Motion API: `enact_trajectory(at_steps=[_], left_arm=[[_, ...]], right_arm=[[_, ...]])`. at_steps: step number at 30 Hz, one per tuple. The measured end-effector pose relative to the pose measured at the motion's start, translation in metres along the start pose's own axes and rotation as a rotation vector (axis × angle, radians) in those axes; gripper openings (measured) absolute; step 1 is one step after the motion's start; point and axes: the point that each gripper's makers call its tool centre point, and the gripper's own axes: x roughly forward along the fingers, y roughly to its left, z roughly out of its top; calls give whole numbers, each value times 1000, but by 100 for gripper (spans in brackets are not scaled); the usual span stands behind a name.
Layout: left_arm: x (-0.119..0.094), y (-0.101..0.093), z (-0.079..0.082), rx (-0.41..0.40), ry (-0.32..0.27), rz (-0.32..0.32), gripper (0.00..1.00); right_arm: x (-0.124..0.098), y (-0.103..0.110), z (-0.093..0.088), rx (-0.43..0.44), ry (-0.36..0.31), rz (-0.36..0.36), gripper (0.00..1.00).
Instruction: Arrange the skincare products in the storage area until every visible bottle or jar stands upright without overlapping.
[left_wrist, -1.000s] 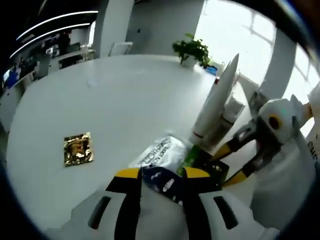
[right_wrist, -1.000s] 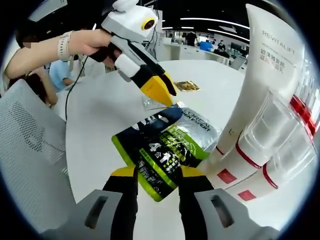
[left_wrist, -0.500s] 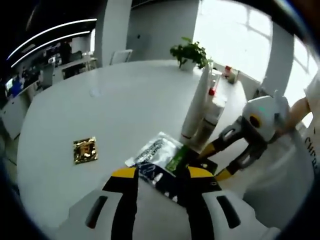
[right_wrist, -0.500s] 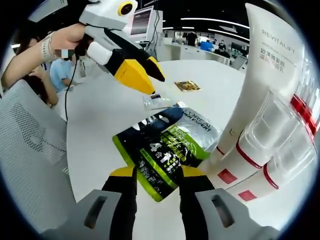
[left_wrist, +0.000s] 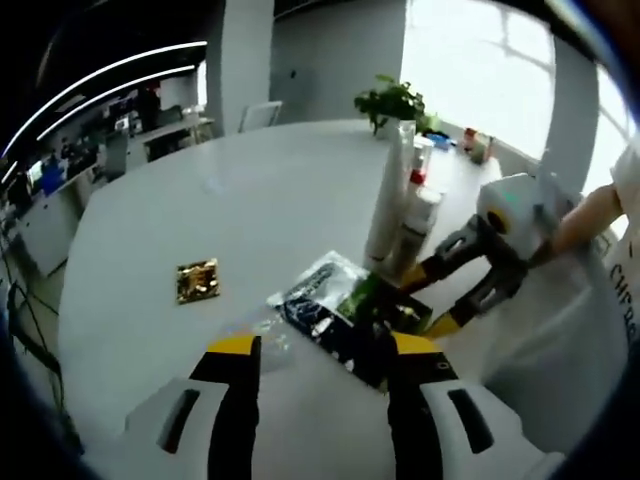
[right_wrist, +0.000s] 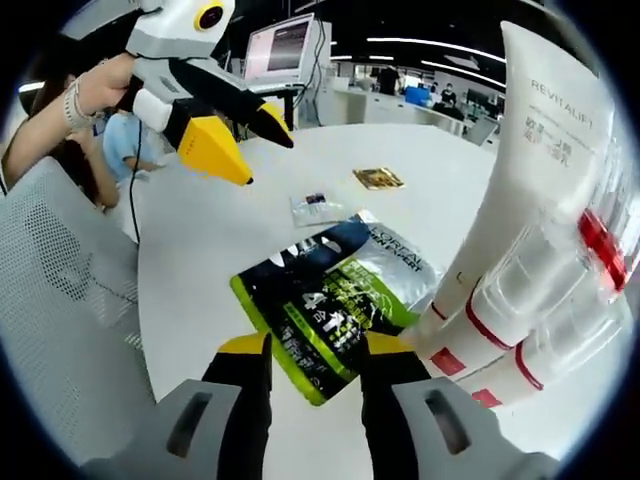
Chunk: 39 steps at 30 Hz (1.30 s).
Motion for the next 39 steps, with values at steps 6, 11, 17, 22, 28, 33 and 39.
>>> enact_trajectory(at_steps=[6, 11, 17, 22, 28, 33, 39], left_arm=[[-7, -4, -2, 6, 2, 18, 47], [-16, -8, 1, -5, -18, 25, 48], [-22, -12, 3, 18, -11, 43, 50], [-25, -13, 3, 29, -4, 54, 53], [-26, -19, -1, 33, 5, 58, 58], [-32, -28, -2, 33, 7, 62, 63], [-44, -24, 0, 35, -6, 96, 70]], right_arm=[[-17, 1, 19, -4, -46, -5, 36], [-35, 10, 29, -1, -81, -5, 37], [-57, 8, 30, 28, -108, -41, 40], [-74, -1, 30, 28, -111, -96, 43], [-94, -10, 28, 50, -124, -143, 49], [-109, -25, 26, 81, -156, -212, 54], [-125, -39, 25, 105, -137, -263, 69]])
